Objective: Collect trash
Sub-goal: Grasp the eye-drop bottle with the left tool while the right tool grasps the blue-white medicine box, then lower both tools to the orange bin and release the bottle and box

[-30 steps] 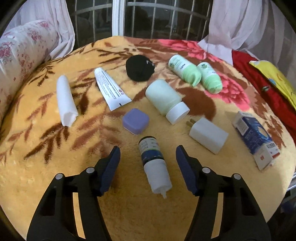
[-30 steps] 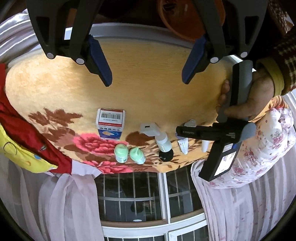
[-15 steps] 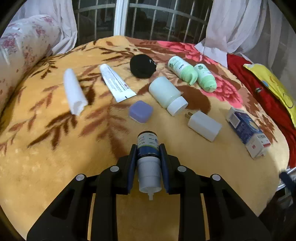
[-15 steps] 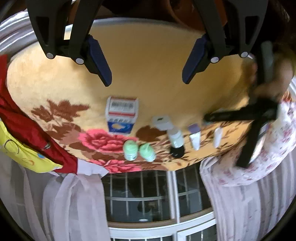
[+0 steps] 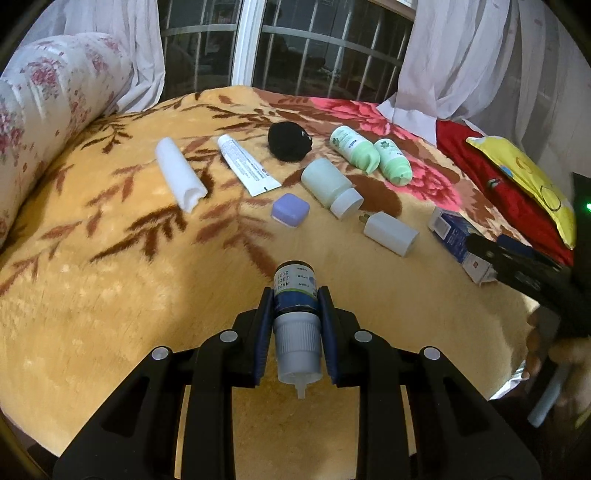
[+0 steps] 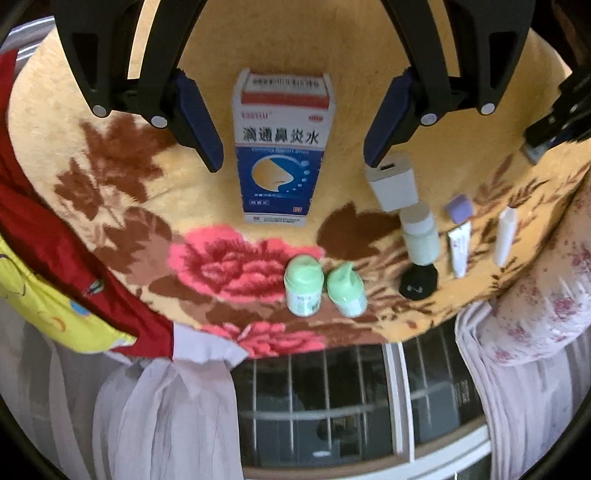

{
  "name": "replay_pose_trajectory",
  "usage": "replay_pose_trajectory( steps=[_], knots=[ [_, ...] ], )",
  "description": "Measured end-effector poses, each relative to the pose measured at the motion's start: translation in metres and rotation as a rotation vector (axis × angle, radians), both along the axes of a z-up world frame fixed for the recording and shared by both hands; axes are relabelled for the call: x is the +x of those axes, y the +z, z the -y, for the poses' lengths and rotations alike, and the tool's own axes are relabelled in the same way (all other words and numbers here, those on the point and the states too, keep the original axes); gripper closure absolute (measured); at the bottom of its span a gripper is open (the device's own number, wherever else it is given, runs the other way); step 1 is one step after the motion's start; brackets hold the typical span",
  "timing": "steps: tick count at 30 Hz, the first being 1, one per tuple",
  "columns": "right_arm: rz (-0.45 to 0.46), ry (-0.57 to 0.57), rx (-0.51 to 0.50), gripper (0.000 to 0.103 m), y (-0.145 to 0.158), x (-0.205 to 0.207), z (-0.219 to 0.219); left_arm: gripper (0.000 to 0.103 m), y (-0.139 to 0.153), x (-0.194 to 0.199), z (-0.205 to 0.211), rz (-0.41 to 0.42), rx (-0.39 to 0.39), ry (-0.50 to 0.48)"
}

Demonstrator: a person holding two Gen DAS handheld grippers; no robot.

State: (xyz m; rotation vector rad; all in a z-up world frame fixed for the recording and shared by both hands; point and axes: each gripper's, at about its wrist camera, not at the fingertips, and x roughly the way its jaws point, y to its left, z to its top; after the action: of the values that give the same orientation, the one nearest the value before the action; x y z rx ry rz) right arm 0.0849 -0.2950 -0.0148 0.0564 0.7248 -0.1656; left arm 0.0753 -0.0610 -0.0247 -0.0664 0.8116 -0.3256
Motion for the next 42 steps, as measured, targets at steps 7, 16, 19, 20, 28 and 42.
replay_pose_trajectory(
  steps=[7,16,19,20,28,42],
  knots=[
    [-0.131,-0.035,0.012,0.053,-0.020,0.028,0.006,0.079,-0.004,-0.004,-0.008,-0.007,-0.007,0.006],
    [-0.048,-0.009,-0.037,0.053,-0.006,0.000,-0.006,0.079,-0.003,-0.015,-0.010,0.004,-0.005,-0.002],
    [-0.021,0.011,-0.024,0.053,0.004,-0.013,-0.011,0.079,0.000,-0.021,-0.010,0.007,-0.009,-0.011],
    [-0.013,0.019,-0.020,0.053,0.007,-0.018,-0.013,0.079,0.001,-0.024,-0.011,0.010,-0.012,-0.012],
    [0.058,0.167,-0.016,0.053,0.033,-0.081,-0.054,0.079,0.011,-0.063,-0.017,0.022,-0.020,-0.073],
    [-0.260,0.472,0.123,0.053,-0.049,-0.171,-0.132,0.079,-0.053,-0.152,-0.032,-0.208,0.084,-0.240]
  ],
)
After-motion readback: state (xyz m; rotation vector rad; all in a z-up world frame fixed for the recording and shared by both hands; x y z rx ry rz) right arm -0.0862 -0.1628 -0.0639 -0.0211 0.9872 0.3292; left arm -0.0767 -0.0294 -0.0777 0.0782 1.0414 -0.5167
